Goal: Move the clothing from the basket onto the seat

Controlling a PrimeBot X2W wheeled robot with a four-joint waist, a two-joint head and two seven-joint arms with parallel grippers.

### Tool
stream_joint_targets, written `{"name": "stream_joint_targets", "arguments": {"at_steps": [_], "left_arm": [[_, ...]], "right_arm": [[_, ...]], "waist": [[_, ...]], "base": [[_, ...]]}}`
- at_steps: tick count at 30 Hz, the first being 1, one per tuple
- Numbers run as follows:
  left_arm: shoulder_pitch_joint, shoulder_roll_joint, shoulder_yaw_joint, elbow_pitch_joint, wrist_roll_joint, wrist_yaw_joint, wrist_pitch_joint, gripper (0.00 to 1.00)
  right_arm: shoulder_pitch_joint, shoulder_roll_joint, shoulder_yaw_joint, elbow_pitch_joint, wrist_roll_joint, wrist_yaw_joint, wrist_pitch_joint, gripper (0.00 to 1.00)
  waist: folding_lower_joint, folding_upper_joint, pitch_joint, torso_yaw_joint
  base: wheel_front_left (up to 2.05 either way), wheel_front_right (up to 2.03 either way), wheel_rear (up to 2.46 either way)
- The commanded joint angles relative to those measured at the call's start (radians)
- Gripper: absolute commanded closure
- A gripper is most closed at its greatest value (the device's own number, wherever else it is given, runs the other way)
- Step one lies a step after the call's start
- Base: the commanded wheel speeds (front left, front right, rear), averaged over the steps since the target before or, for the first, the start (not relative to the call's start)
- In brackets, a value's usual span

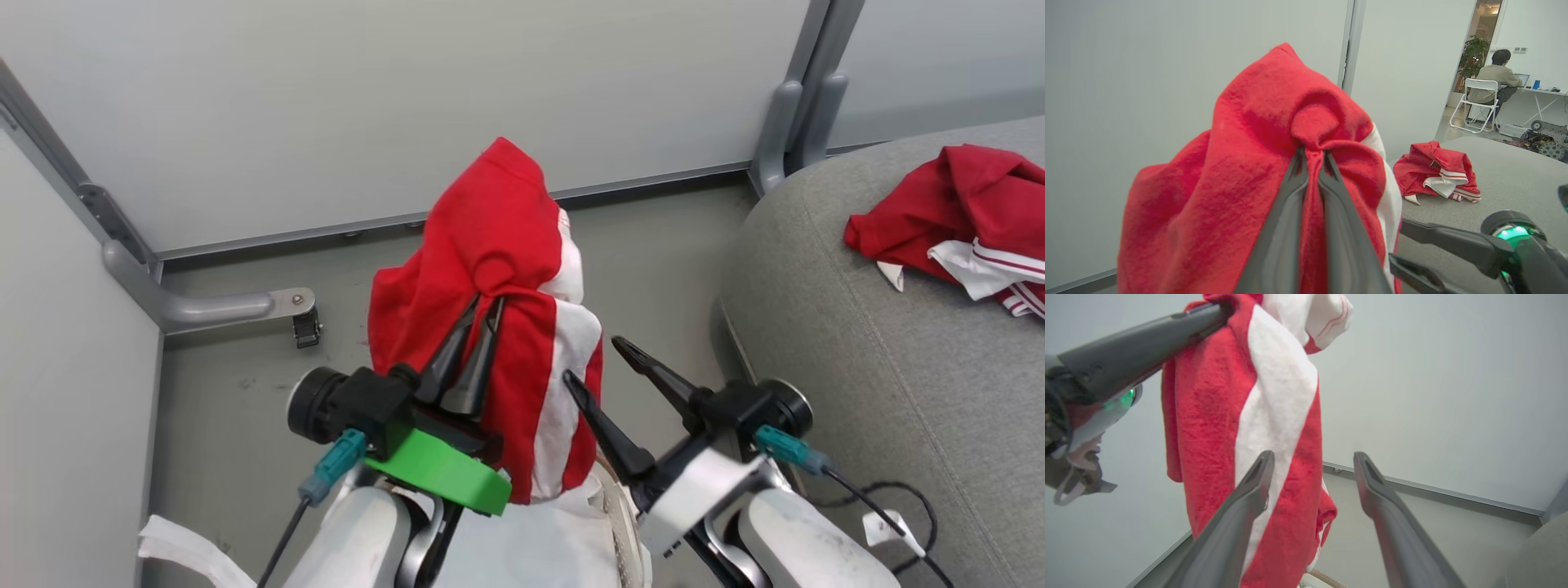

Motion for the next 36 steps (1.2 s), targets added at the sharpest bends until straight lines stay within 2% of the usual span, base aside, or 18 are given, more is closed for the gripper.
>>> {"name": "stream_joint_targets", "arguments": {"at_steps": [1, 8, 9, 10, 15, 18, 19, 20, 25, 36], "left_arm": [[-0.017, 0.001, -0.009, 0.001, -0.012, -0.003, -0.001, 1.00], [-0.033, 0.001, -0.066, 0.014, -0.036, -0.004, -0.001, 1.00], [-0.035, 0.001, -0.071, 0.016, -0.039, -0.004, -0.001, 1.00], [-0.036, 0.001, -0.075, 0.019, -0.044, -0.004, -0.001, 1.00], [-0.038, 0.001, -0.078, 0.034, -0.050, -0.005, -0.001, 1.00], [-0.040, 0.001, -0.064, 0.037, -0.039, -0.003, -0.001, 1.00], [-0.040, 0.001, -0.060, 0.034, -0.033, -0.003, -0.001, 0.69], [-0.038, 0.001, -0.061, 0.044, -0.027, -0.003, -0.001, 0.00], [-0.032, 0.001, -0.044, 0.049, 0.001, -0.003, -0.001, 0.00], [-0.030, 0.002, -0.022, 0.071, 0.034, -0.004, 0.000, 0.00]], "right_arm": [[-0.031, -0.003, 0.020, 0.003, 0.017, -0.001, -0.001, 0.00], [-0.133, 0.010, 0.124, 0.042, 0.064, -0.001, -0.001, 0.00], [-0.139, 0.012, 0.131, 0.049, 0.068, -0.001, -0.001, 0.53], [-0.143, 0.015, 0.139, 0.056, 0.073, -0.001, -0.001, 1.00], [-0.122, 0.030, 0.130, 0.077, 0.091, -0.001, -0.001, 1.00], [-0.097, 0.032, 0.112, 0.076, 0.088, -0.001, -0.001, 1.00], [-0.091, 0.031, 0.104, 0.074, 0.085, -0.001, -0.001, 1.00], [-0.080, 0.031, 0.094, 0.069, 0.084, -0.001, -0.001, 1.00], [-0.048, 0.027, 0.059, 0.051, 0.070, -0.001, -0.001, 1.00], [0.034, 0.020, -0.022, -0.006, 0.054, -0.001, -0.002, 1.00]], "waist": [[0.0001, 0.0000, 0.008, 0.014], [0.0001, 0.0000, 0.022, 0.062], [0.0001, 0.0000, 0.023, 0.067], [0.0001, 0.0000, 0.024, 0.072], [0.0001, 0.0000, 0.029, 0.077], [0.0001, 0.0000, 0.035, 0.057], [0.0001, 0.0000, 0.036, 0.048], [0.0001, 0.0000, 0.038, 0.035], [0.0001, 0.0000, 0.046, -0.043], [0.0001, 0.0000, 0.077, -0.305]], "base": [[0.00, 0.00, 0.00], [0.00, 0.00, 0.00], [0.00, 0.00, 0.00], [0.00, 0.00, 0.00], [0.00, 0.00, 0.00], [0.00, 0.00, 0.00], [0.00, 0.00, 0.00], [0.00, 0.00, 0.00], [0.00, 0.00, 0.00], [0.00, 0.00, 0.00]]}}
